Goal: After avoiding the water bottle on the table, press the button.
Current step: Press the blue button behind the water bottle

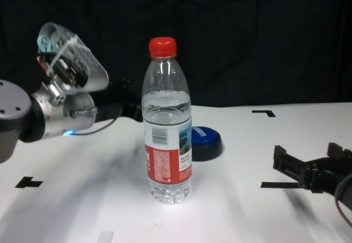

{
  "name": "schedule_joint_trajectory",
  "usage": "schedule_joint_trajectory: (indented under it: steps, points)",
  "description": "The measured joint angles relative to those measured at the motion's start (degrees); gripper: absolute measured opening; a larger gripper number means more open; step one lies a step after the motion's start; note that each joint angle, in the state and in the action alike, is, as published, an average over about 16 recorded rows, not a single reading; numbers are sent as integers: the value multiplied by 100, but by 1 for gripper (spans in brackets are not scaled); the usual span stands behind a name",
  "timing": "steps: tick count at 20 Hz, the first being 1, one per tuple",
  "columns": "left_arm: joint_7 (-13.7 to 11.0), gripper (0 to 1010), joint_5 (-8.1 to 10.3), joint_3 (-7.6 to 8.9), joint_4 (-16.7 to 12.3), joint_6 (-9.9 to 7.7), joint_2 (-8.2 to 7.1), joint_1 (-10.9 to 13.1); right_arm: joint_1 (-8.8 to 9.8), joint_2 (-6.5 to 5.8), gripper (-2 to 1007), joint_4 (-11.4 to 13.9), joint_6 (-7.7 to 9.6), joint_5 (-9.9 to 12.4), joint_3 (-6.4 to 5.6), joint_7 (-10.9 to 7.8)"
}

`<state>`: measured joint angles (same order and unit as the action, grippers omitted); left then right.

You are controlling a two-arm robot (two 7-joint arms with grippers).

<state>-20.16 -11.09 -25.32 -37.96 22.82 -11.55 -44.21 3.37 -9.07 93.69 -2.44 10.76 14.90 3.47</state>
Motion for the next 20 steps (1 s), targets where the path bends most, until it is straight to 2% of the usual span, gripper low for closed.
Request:
schedule_joint_trajectory:
  steps: [9,20]
  points:
    - [9,1003,-37,-20,242,33,36,-53,0,0,1003,0,0,0,0,0]
    - [-38,1003,-51,-22,385,54,37,-85,0,0,1003,0,0,0,0,0]
